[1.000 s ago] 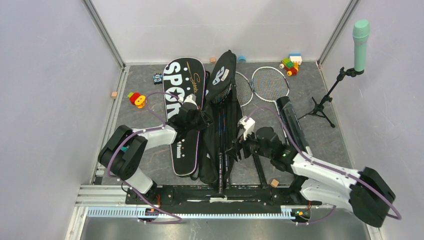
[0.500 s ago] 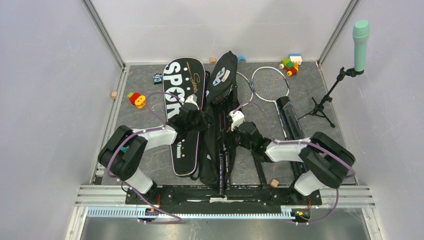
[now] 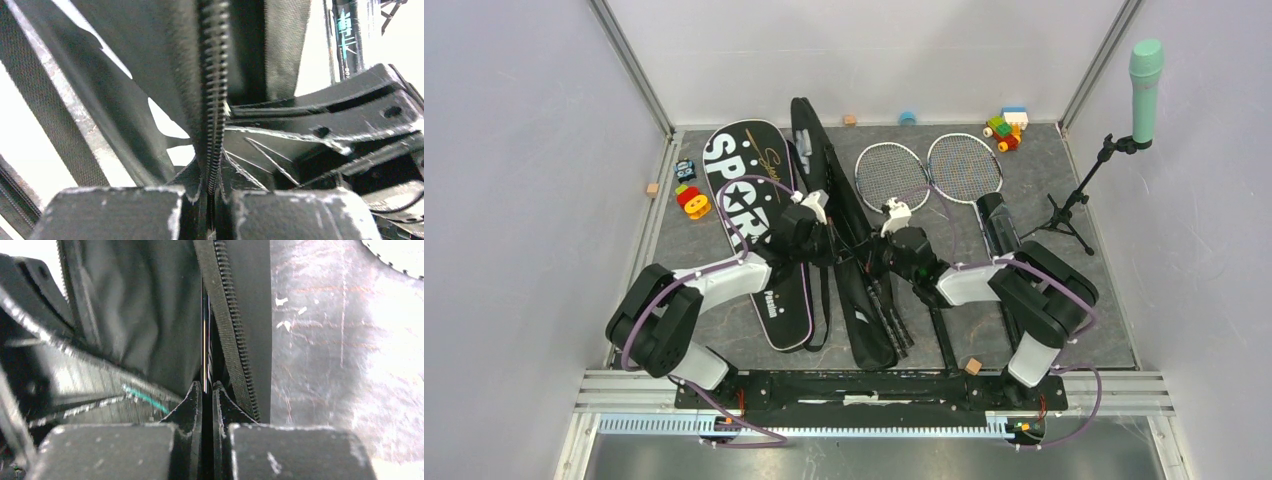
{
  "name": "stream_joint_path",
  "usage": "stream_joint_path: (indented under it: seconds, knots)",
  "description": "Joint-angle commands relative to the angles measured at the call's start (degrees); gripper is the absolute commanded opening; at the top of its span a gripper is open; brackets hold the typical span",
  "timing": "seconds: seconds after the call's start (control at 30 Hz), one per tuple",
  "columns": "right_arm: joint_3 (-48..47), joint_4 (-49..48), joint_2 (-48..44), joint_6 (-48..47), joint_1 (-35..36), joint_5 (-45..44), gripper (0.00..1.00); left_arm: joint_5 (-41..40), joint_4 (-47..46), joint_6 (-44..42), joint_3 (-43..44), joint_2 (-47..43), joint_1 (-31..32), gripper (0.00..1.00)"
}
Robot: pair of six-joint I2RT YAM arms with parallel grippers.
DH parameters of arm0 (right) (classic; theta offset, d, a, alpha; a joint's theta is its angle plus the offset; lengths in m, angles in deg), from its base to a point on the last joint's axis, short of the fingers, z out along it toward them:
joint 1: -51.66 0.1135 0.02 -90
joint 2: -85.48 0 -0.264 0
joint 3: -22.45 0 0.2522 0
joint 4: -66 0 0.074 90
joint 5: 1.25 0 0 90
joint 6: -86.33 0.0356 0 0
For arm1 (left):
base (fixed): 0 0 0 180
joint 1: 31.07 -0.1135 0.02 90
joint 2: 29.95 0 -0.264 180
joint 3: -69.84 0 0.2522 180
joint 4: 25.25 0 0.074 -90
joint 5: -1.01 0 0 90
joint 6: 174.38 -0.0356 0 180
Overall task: Pack up the badminton gear
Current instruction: Adjust the racket bag at the center of the board.
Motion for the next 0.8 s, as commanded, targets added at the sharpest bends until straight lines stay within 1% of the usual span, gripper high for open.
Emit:
stream_joint_path:
  seconds: [0.0,0.07,0.13,0.23,0.27,0.3,0.37,0.43,0.47,0.5,0.53,0.6,0.63,0.7,0.73,0.77]
  knots:
    - [-11.58,-8.64,4.56,-1.80,-1.83,-1.70,0.00,18.37,3.58,-3.90,2.08,-4.24,5.37,0.02]
    - [-13.78,-9.01,6.56,-1.96,-1.92,-5.69,0.00,22.67,0.41,-1.59,1.37,-4.85,6.76,0.02]
    - [-15.03,-10.93,7.72,-1.45,-2.45,-8.19,0.00,25.44,-0.68,-0.69,1.57,-4.74,8.20,0.02]
    - [-17.16,-12.83,9.10,-1.45,-2.53,-17.03,0.00,28.33,-3.24,-0.02,1.66,-4.39,10.42,0.02]
    - [-18.13,-13.80,9.81,-0.58,-3.05,-18.36,0.00,29.00,-4.00,0.44,1.67,-4.07,11.07,0.02]
    - [-19.38,-13.74,10.19,0.25,-3.36,-18.86,0.00,29.67,-4.25,0.67,1.69,-3.76,11.62,0.02]
    - [-22.30,-11.51,10.37,-0.36,-3.44,-23.03,0.00,30.83,-5.36,1.83,1.34,-3.32,11.94,0.02]
    - [-22.81,-10.73,9.47,-0.08,-4.50,-24.08,0.00,30.95,-5.48,2.17,0.68,-3.98,11.97,0.02]
    - [-22.42,-11.26,8.51,0.65,-5.75,-21.92,0.00,29.76,-3.92,1.63,0.52,-4.68,11.88,0.02]
    - [-21.68,-11.13,7.26,2.03,-7.13,-18.36,0.00,27.27,0.13,-0.26,1.23,-5.59,11.69,0.02]
    - [-20.56,-11.07,5.80,2.51,-8.71,-13.05,0.00,21.67,7.64,-4.10,2.96,-6.78,11.57,0.02]
    - [-18.86,-7.40,2.57,2.44,-11.19,-0.18,0.00,4.94,22.14,-10.39,6.23,-8.63,11.57,0.02]
    - [-16.35,-8.13,1.03,2.09,-11.65,5.20,0.00,-4.22,26.59,-11.78,7.52,-9.10,11.57,0.02]
    - [-10.08,-10.51,-2.41,2.16,-11.75,10.62,0.00,-14.31,29.91,-13.15,9.03,-9.51,11.13,0.02]
    - [-6.31,-13.17,-3.27,4.01,-11.82,12.36,0.00,-16.42,30.55,-13.28,9.73,-9.24,11.00,0.02]
    - [-2.84,-17.19,-3.78,7.16,-12.15,14.50,0.00,-16.77,31.18,-13.58,10.57,-8.71,10.83,0.02]
